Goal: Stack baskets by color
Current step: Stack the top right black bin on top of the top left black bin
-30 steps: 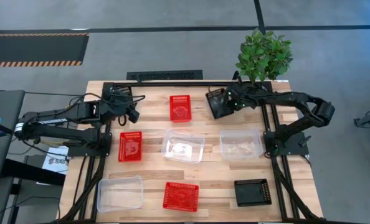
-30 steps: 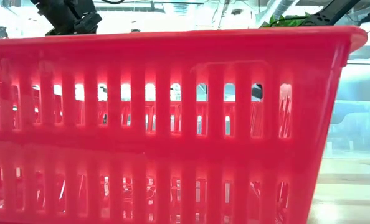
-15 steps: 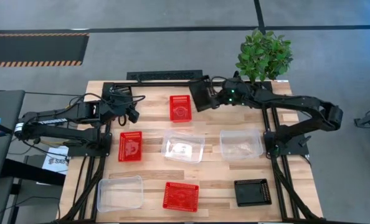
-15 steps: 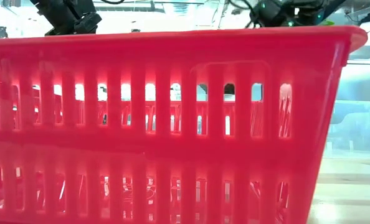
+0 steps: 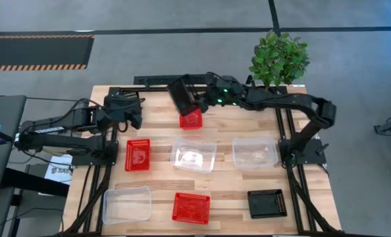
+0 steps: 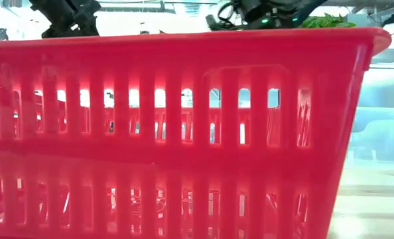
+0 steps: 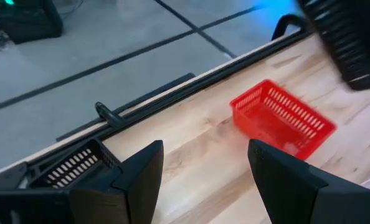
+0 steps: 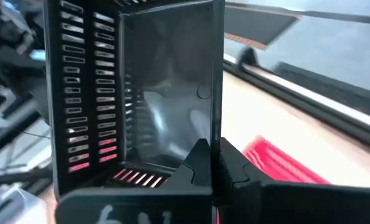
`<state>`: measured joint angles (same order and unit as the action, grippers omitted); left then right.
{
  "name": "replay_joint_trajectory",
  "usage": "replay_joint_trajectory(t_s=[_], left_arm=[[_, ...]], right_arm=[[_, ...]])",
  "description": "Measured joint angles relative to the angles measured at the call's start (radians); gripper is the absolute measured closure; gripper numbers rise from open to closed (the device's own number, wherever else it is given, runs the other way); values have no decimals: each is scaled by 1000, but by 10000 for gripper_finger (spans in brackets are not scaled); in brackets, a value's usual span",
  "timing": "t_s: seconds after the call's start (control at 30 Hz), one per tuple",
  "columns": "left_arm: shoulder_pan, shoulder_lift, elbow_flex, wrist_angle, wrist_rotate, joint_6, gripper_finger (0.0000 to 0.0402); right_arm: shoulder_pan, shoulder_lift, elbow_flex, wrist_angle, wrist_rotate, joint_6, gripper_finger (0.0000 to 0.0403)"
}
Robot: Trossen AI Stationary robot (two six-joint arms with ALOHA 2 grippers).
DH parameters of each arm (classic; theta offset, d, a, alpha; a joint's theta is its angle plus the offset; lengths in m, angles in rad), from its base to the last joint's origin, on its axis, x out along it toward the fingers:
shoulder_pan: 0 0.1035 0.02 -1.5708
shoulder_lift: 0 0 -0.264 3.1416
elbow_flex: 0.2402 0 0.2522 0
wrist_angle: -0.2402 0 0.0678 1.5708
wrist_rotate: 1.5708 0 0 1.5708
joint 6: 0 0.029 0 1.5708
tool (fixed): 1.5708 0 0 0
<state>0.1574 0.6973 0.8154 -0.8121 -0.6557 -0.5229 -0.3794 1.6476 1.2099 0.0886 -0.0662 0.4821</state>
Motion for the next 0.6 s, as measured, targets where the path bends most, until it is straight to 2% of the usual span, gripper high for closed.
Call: replay_joint_trajectory(t_s=[0.3, 0.6], left_arm=[[0, -94, 0, -14, 23, -50, 178], [0, -149, 0, -14, 23, -58, 177]], right_arm=[[-1, 313, 335, 17, -69, -14, 398], [8, 636, 719, 18, -171, 108, 398]])
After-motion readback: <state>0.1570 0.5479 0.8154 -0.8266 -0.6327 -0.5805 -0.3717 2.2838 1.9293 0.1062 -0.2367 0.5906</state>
